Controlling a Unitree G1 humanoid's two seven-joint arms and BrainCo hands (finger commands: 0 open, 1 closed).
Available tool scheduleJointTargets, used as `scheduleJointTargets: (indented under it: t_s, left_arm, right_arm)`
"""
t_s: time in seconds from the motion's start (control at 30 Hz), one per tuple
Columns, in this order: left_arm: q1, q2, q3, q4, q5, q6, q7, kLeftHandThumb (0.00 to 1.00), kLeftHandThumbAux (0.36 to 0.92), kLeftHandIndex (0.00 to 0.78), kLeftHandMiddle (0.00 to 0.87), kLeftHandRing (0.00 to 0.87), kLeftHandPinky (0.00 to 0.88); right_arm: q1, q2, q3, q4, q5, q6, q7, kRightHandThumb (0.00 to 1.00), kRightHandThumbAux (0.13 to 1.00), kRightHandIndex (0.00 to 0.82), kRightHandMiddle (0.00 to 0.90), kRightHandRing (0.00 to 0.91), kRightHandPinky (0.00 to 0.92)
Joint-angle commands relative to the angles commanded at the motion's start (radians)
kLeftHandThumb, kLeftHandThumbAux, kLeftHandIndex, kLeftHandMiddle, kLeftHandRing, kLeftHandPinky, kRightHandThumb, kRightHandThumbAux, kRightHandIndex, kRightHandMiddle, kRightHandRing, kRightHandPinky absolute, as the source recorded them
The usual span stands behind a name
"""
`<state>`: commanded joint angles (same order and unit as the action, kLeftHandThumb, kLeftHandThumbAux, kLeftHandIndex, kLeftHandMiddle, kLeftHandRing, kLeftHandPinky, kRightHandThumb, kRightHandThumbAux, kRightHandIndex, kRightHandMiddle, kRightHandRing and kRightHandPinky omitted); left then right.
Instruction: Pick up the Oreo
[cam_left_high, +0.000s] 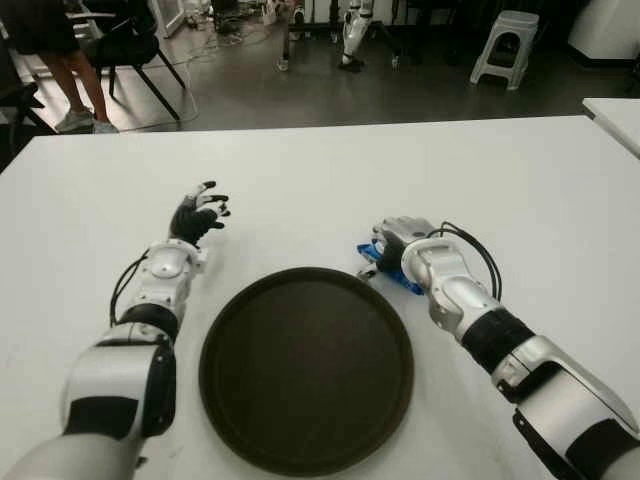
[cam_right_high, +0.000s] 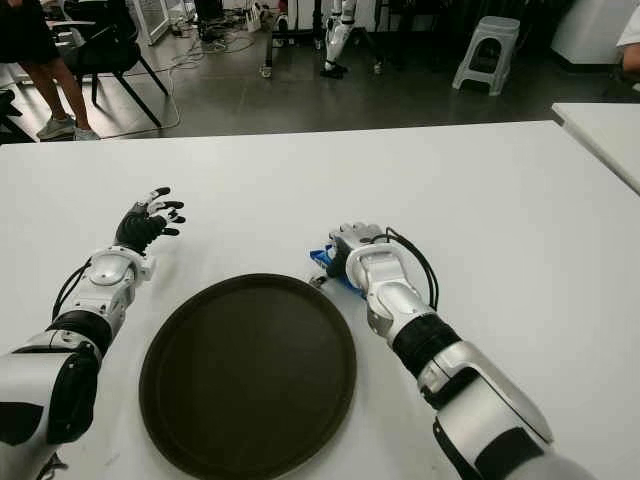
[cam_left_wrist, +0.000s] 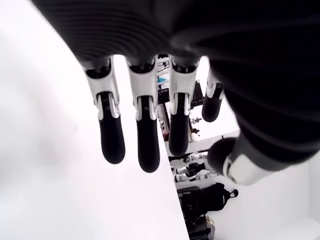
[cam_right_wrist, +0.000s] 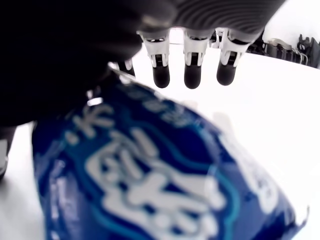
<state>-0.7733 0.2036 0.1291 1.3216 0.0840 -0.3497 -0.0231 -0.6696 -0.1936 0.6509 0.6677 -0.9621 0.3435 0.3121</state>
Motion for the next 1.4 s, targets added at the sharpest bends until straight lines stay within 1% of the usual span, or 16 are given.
scheduleJointTargets:
  t_s: [0.2,0.33,0.4,0.53,0.73,0.93,0.97,1.0,1.03,1.1,1.13,1.17,1.2,1.23,1.3,1.4]
  left_arm:
    - [0.001,0.002,-0.003,-0.001,0.005,-0.003,0.007,0.414,0.632,0.130,0.277,0.334,0.387]
    - [0.001,0.005,-0.006,-0.003,0.008,-0.005,0.008,0.398,0.638,0.129,0.270,0.328,0.381]
    - [0.001,0.006,-0.008,-0.004,0.010,-0.006,0.009,0.392,0.641,0.128,0.271,0.328,0.385]
    - [0.000,0.009,-0.011,-0.004,0.012,-0.004,0.012,0.389,0.641,0.128,0.276,0.330,0.385]
    - [-0.001,0.010,-0.004,-0.004,0.002,0.003,-0.001,0.412,0.642,0.132,0.278,0.336,0.390]
    - [-0.001,0.010,0.002,-0.004,-0.003,0.003,-0.012,0.411,0.635,0.132,0.278,0.336,0.396]
    - [-0.001,0.011,0.001,-0.005,-0.002,0.001,-0.013,0.402,0.636,0.131,0.276,0.335,0.395]
    - [-0.001,0.011,0.001,-0.005,-0.001,-0.001,-0.014,0.391,0.634,0.129,0.274,0.332,0.391]
    - [-0.001,0.012,0.001,-0.005,-0.001,-0.003,-0.014,0.387,0.634,0.129,0.273,0.331,0.389]
    - [-0.001,0.013,0.002,-0.005,-0.001,-0.004,-0.015,0.371,0.629,0.127,0.268,0.326,0.384]
    - [-0.001,0.013,0.001,-0.005,0.000,-0.006,-0.014,0.369,0.629,0.126,0.268,0.326,0.383]
    - [-0.001,0.013,0.000,-0.005,0.001,-0.006,-0.013,0.359,0.628,0.127,0.268,0.325,0.382]
    - [-0.001,0.014,-0.001,-0.005,0.003,-0.007,-0.013,0.356,0.627,0.127,0.268,0.324,0.381]
    - [-0.001,0.014,-0.002,-0.005,0.004,-0.007,-0.012,0.347,0.628,0.128,0.268,0.323,0.381]
    - [-0.001,0.015,-0.003,-0.006,0.004,-0.009,-0.014,0.339,0.635,0.129,0.268,0.321,0.378]
    - [0.000,0.016,-0.003,-0.006,0.005,-0.009,-0.014,0.345,0.642,0.133,0.267,0.322,0.383]
  right_arm:
    - [0.005,-0.007,-0.001,-0.017,0.002,0.006,0.005,0.000,0.480,0.036,0.053,0.063,0.102]
    - [0.016,-0.006,-0.008,-0.036,0.008,0.026,0.009,0.000,0.495,0.046,0.061,0.097,0.186]
    - [0.020,-0.006,-0.010,-0.044,0.010,0.036,0.010,0.000,0.510,0.050,0.069,0.125,0.243]
    - [0.027,-0.011,-0.005,-0.055,0.009,0.044,0.010,0.000,0.526,0.057,0.077,0.146,0.265]
    - [0.047,-0.024,-0.001,-0.090,0.005,0.038,-0.008,0.020,0.571,0.075,0.094,0.158,0.255]
    - [0.070,-0.042,-0.008,-0.146,0.005,0.042,-0.008,0.088,0.622,0.142,0.118,0.166,0.257]
    - [0.072,-0.043,-0.010,-0.154,0.005,0.043,-0.008,0.104,0.649,0.182,0.141,0.182,0.274]
    - [0.073,-0.043,-0.011,-0.159,0.005,0.045,-0.008,0.121,0.706,0.239,0.173,0.209,0.306]
    - [0.075,-0.044,-0.011,-0.164,0.004,0.045,-0.009,0.128,0.726,0.259,0.184,0.218,0.318]
    - [0.076,-0.046,-0.012,-0.169,0.003,0.046,-0.009,0.165,0.800,0.324,0.231,0.260,0.357]
    - [0.077,-0.047,-0.011,-0.171,0.002,0.046,-0.010,0.170,0.810,0.334,0.237,0.266,0.362]
    - [0.077,-0.048,-0.010,-0.173,0.001,0.045,-0.010,0.355,0.783,0.364,0.283,0.302,0.395]
    - [0.078,-0.050,-0.010,-0.176,0.000,0.044,-0.011,0.421,0.774,0.375,0.299,0.314,0.407]
    - [0.078,-0.052,-0.009,-0.178,-0.001,0.043,-0.011,0.518,0.760,0.391,0.346,0.347,0.435]
    - [0.079,-0.054,-0.008,-0.178,-0.001,0.035,-0.019,0.620,0.745,0.409,0.417,0.402,0.473]
    - [0.080,-0.058,-0.007,-0.179,0.001,0.025,-0.024,0.668,0.739,0.417,0.478,0.460,0.507]
